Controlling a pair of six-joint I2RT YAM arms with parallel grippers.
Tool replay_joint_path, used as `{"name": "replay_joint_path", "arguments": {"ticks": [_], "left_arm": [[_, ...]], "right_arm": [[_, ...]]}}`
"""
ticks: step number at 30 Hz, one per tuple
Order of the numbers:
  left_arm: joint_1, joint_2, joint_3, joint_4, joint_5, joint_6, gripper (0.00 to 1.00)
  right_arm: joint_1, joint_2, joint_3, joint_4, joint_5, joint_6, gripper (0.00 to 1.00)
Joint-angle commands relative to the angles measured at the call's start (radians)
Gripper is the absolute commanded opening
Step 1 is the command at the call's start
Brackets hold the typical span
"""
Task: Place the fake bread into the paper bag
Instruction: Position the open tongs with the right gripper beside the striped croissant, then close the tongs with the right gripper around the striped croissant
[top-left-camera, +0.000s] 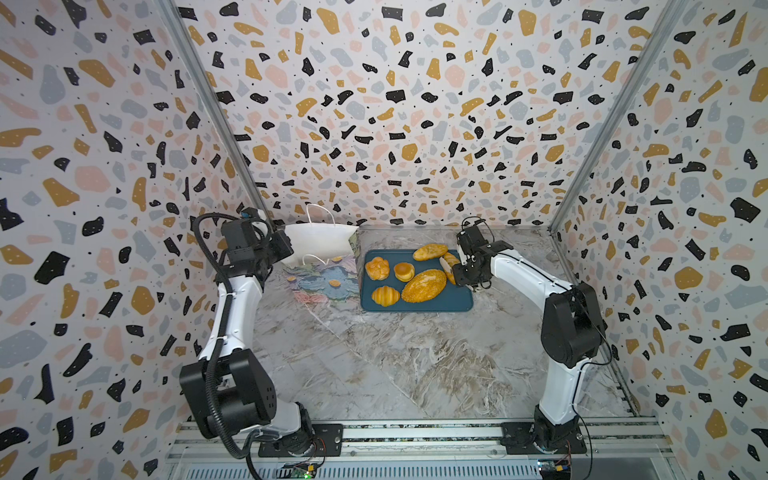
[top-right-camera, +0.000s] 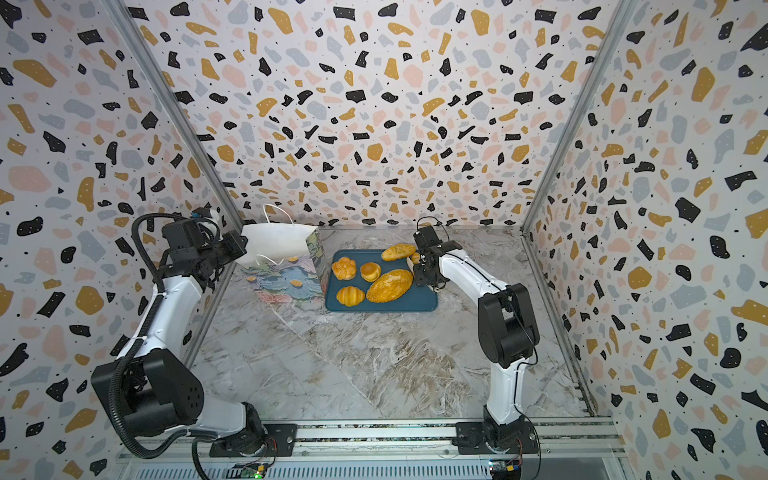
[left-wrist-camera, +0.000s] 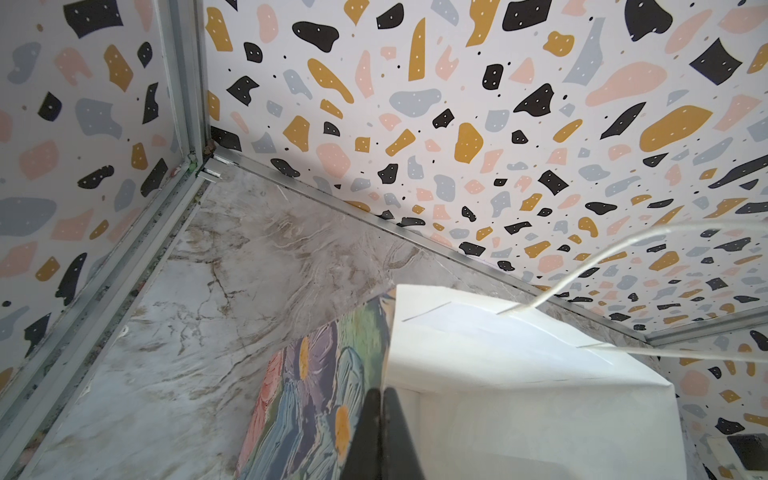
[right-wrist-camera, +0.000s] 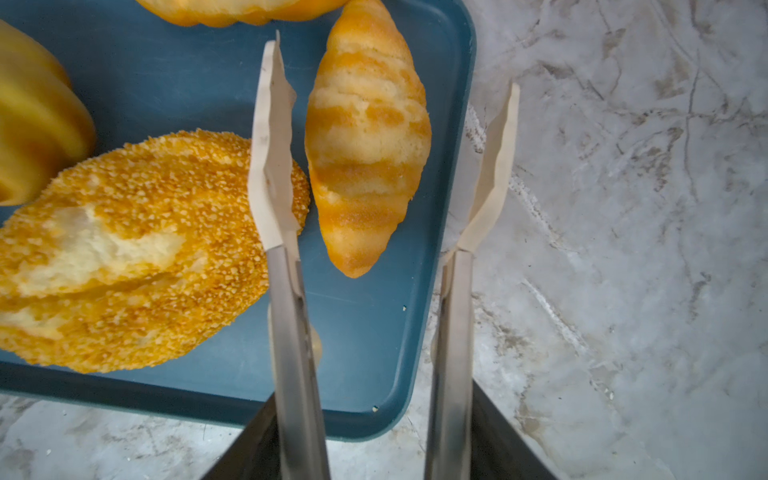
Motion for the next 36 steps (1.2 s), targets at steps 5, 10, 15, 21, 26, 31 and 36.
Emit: {"name": "replay_joint_path", "arguments": {"ticks": [5, 10, 15, 21, 26, 31, 36], "left_arm": [[0.006, -0.009, -0.011, 0.038, 0.022, -0.007, 0.0], [0.007, -0.011, -0.012, 0.037, 0.022, -0.006, 0.0], [0.007, -0.012, -0.012, 0.035, 0.019, -0.005, 0.0], [0.006, -0.012, -0.012, 0.035, 0.018, -0.005, 0.0], [0.006, -0.012, -0.011, 0.035, 0.02, -0.004, 0.0], [0.007, -0.011, -0.011, 0.035, 0.02, -0.004, 0.0], [0.007, -0.011, -0.011, 0.035, 0.017, -0.005, 0.0]], "right_arm": [[-0.003, 0.016, 0.063, -0.032, 0.007, -0.014, 0.62], [-0.003, 0.03, 0.06, -0.028, -0.018, -0.014, 0.62], [-0.004, 0.039, 0.054, -0.03, -0.021, -0.01, 0.6], [-0.007, 0.004, 0.011, -0.005, -0.022, -0.002, 0.52], [-0.013, -0.038, -0.024, 0.024, -0.036, 0.005, 0.43], [-0.018, -0.077, -0.057, 0.048, -0.063, 0.017, 0.36], [-0.019, -0.122, -0.106, 0.086, -0.083, 0.031, 0.33]]}}
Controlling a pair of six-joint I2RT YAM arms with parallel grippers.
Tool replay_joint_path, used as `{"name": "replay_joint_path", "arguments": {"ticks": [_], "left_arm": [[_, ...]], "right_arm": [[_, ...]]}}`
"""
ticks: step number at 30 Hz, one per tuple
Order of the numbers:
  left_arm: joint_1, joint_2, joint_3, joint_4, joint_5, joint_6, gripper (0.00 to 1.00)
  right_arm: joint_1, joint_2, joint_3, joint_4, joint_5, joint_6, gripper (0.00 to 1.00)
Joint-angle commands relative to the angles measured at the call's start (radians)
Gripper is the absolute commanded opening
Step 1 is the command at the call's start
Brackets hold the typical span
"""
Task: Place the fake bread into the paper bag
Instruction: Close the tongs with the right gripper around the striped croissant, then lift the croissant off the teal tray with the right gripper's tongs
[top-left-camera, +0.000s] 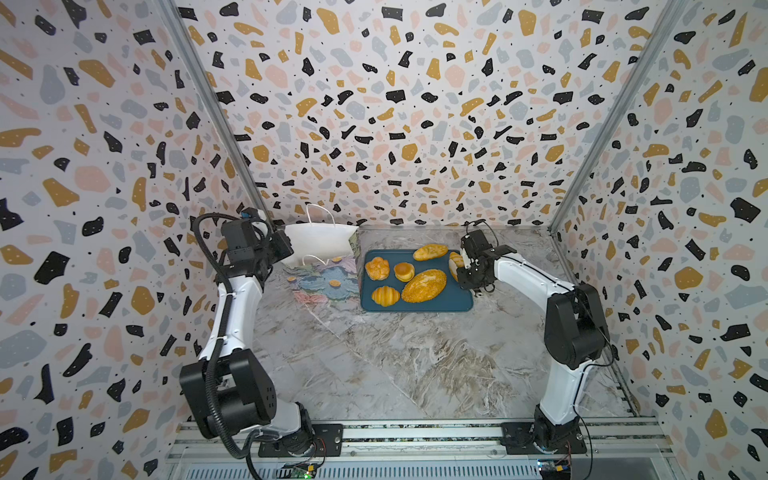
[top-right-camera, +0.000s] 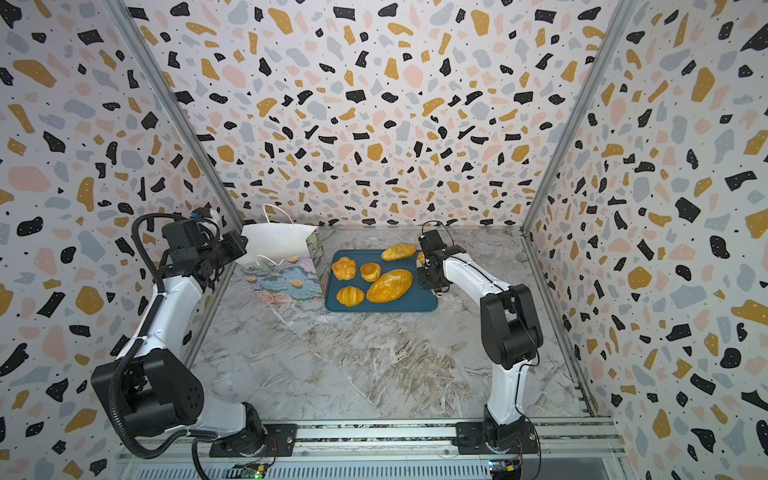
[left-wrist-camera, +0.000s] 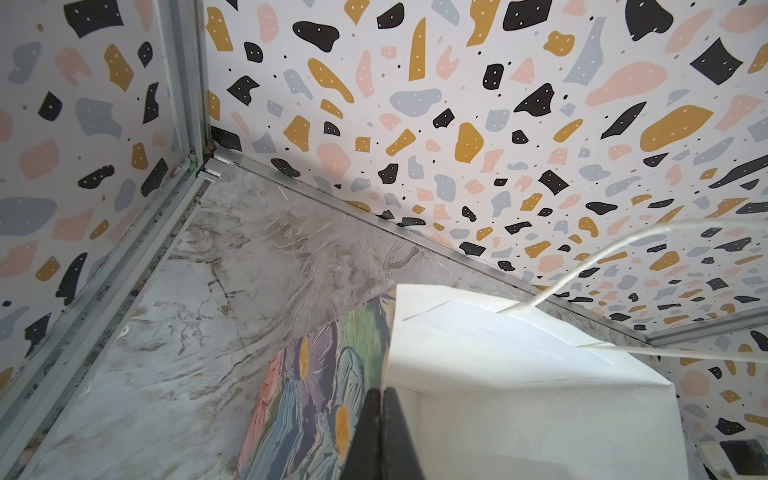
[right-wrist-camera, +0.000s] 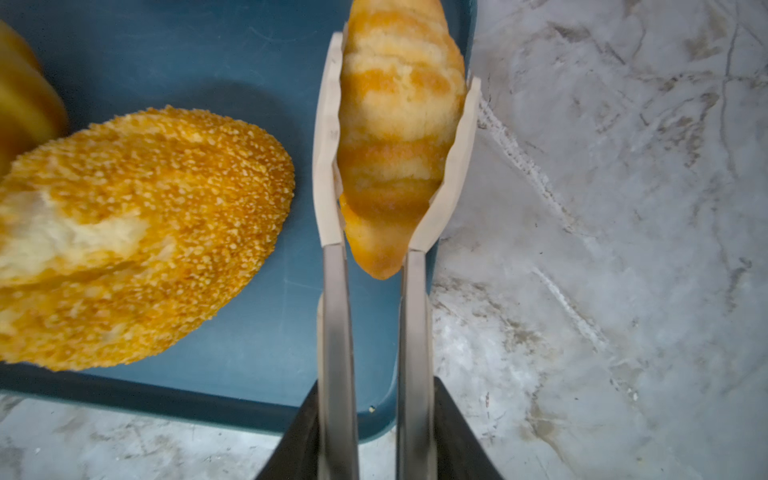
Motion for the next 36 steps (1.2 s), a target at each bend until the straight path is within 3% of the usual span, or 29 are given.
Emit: {"name": "replay_joint_path", "arguments": {"ticks": [1, 21, 36], "left_arm": [[0.006, -0.01, -0.01, 0.035, 0.019, -0.004, 0.0], [0.005, -0.008, -0.007, 0.031, 0.019, -0.003, 0.0], [0.007, -0.014, -0.011, 0.033, 0.016, 0.0, 0.0]], "right_arm": [[0.0, -0.089, -0.027, 0.038, -0.027, 0.022, 0.33], [-0.007, -0.268, -0.218, 0.158, -0.089, 0.094, 0.29], [-0.005, -0.444, -0.355, 0.337, -0.24, 0.141, 0.29]]}}
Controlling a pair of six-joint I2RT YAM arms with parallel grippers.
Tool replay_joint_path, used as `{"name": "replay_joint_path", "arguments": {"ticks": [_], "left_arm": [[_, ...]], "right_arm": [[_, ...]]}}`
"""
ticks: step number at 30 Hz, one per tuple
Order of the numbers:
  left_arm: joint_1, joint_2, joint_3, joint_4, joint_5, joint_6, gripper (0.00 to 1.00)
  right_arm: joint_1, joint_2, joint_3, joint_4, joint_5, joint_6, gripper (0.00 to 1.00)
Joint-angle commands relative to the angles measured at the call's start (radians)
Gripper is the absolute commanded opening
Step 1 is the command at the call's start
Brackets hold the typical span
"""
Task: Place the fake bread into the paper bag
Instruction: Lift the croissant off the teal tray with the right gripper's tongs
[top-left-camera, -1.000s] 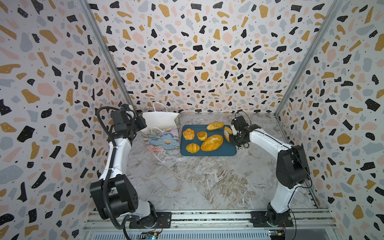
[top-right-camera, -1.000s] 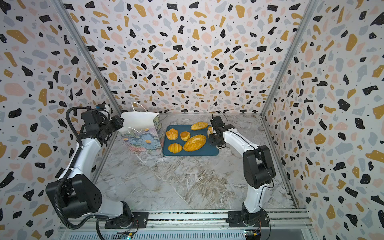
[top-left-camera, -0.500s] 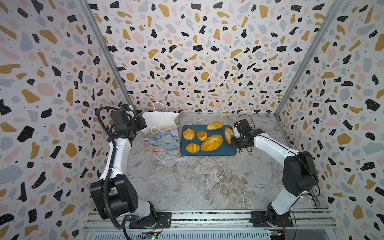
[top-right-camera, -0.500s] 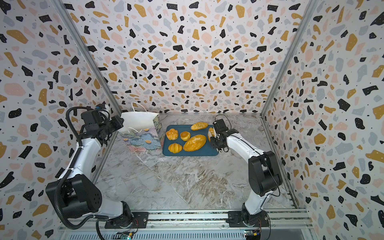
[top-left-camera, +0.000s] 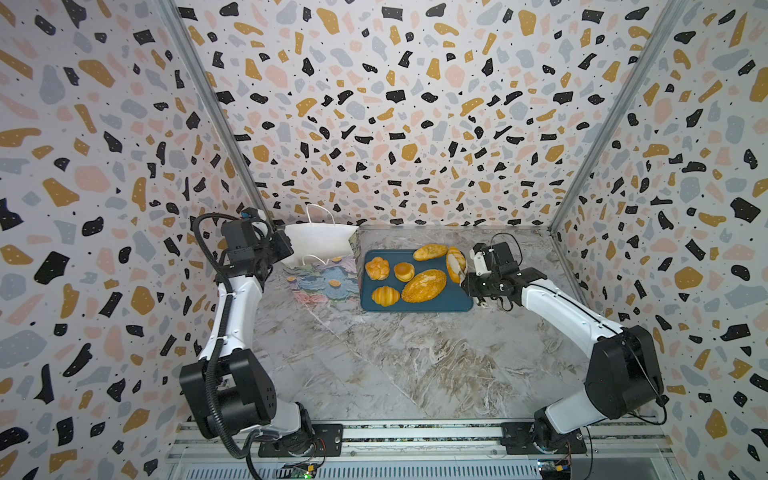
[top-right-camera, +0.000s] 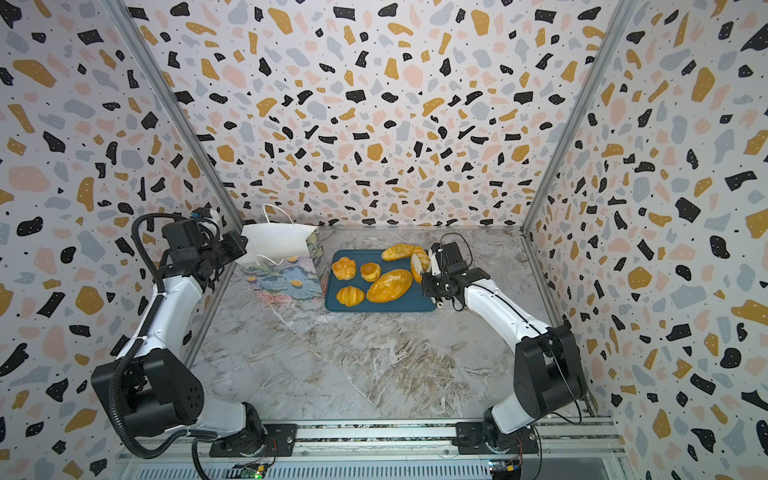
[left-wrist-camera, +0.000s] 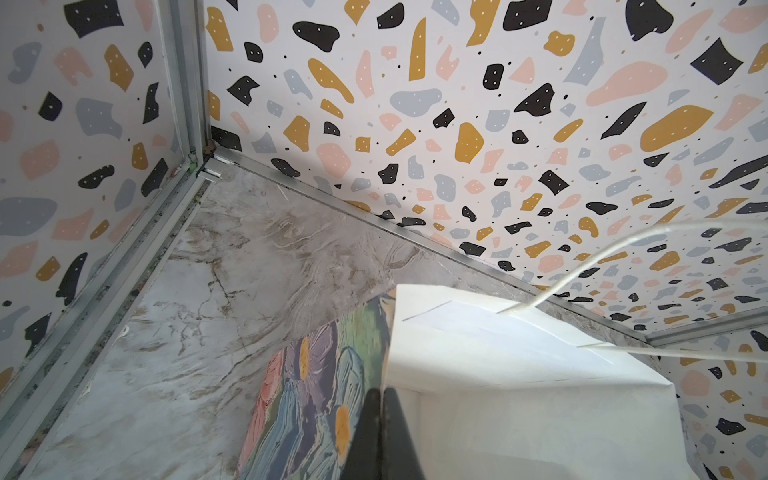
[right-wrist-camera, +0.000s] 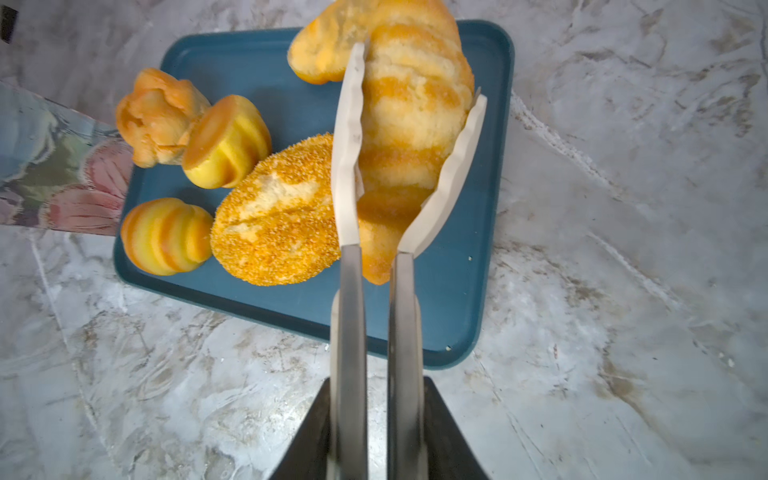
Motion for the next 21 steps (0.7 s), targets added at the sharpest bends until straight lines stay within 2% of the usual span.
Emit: {"name": "replay_joint_path", "arguments": {"ticks": [1, 10, 21], "left_arm": [[0.007, -0.014, -0.012, 0.033, 0.016, -0.001, 0.0], [0.006, -0.017, -0.013, 0.032, 0.014, -0.001, 0.0], [0.007, -0.016, -0.017, 0.038, 0.012, -0.001, 0.0]], "right_arm": [[-0.001, -0.088, -0.019, 0.104, -0.05, 0.025, 0.29], [0.008, -0.181, -0.073, 0.204, -0.114, 0.047, 0.28], [0.077, -0.213, -0.073, 0.263, -0.102, 0.031, 0.26]]}}
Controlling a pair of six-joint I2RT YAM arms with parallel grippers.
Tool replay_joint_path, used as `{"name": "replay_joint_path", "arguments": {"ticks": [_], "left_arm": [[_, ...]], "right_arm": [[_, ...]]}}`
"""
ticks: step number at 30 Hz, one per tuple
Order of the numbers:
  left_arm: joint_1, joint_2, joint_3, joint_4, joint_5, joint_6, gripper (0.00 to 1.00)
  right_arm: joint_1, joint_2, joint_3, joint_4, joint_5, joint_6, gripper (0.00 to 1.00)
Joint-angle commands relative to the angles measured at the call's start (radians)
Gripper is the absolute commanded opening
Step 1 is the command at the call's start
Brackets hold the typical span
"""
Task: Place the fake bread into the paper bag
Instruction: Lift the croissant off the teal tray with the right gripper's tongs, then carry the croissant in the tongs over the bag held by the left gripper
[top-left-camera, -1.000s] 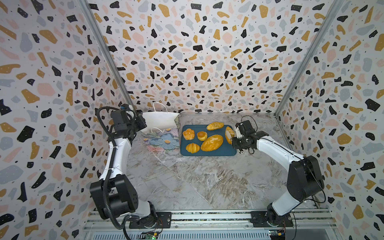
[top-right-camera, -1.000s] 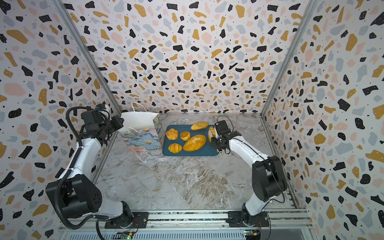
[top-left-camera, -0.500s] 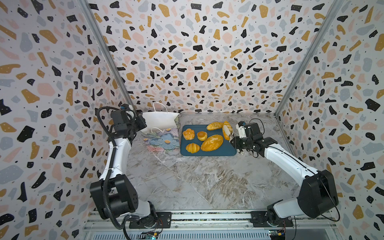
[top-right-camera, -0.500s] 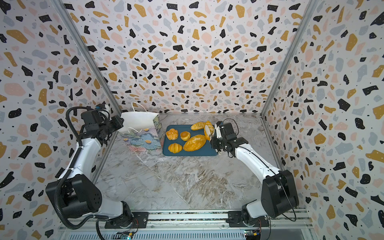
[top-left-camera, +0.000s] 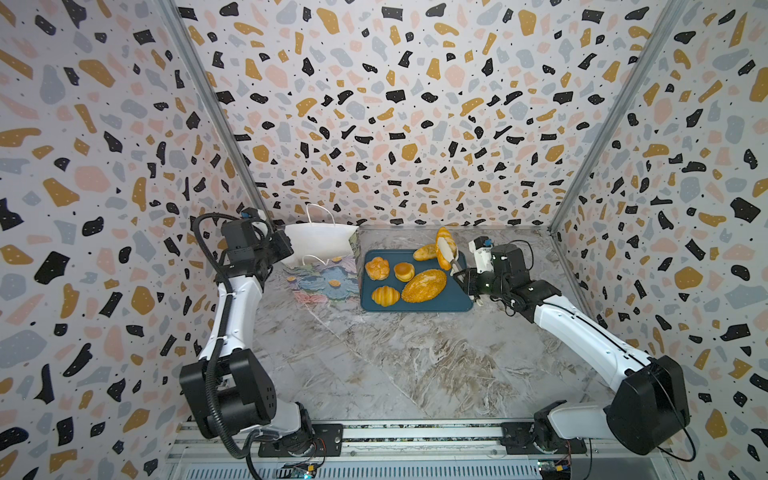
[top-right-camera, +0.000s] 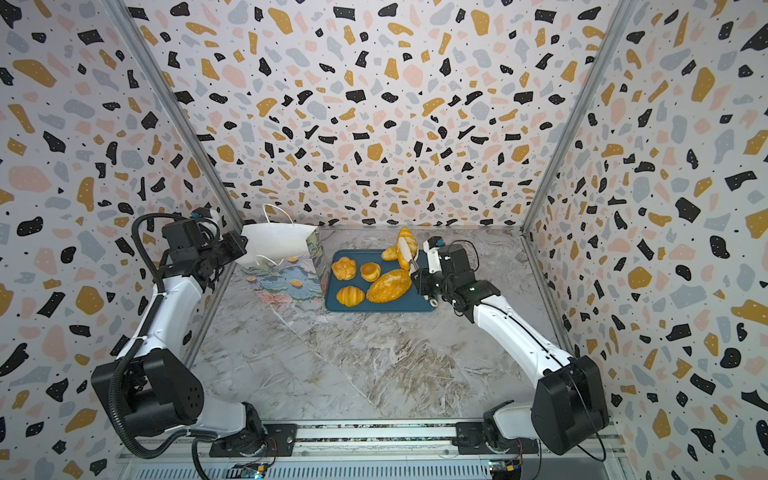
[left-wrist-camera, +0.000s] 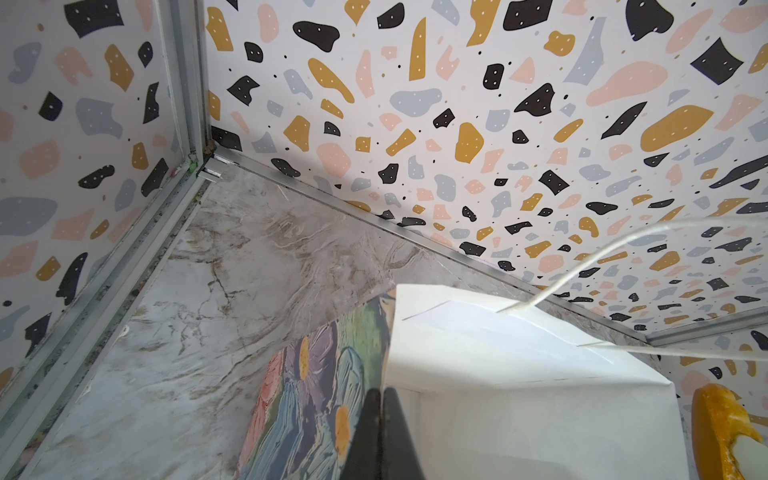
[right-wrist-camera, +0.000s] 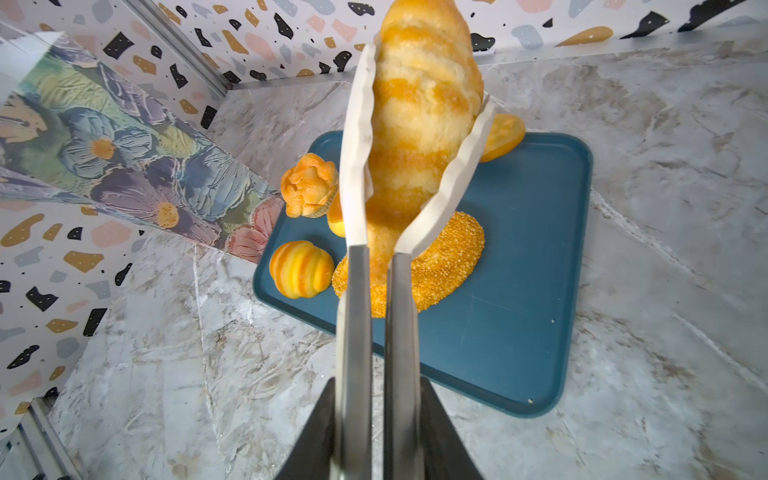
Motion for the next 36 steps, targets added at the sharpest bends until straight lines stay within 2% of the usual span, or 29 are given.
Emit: {"name": "replay_joint_path", "arguments": {"ticks": [1, 16, 36], "left_arm": [[0.006, -0.014, -0.017, 0.038, 0.013, 0.0, 0.0], [0.005, -0.015, -0.017, 0.035, 0.008, 0.0, 0.0], [0.006, -0.015, -0.016, 0.041, 0.019, -0.004, 0.0]], "right_arm": [[0.018, -0.055, 0.008, 0.082, -0.007, -0.01, 0.26], [0.104, -0.054, 0.028, 0.154, 0.027, -0.019, 0.26], [0.218, 0.04, 0.215, 0.171, 0.033, -0.116, 0.26]]}}
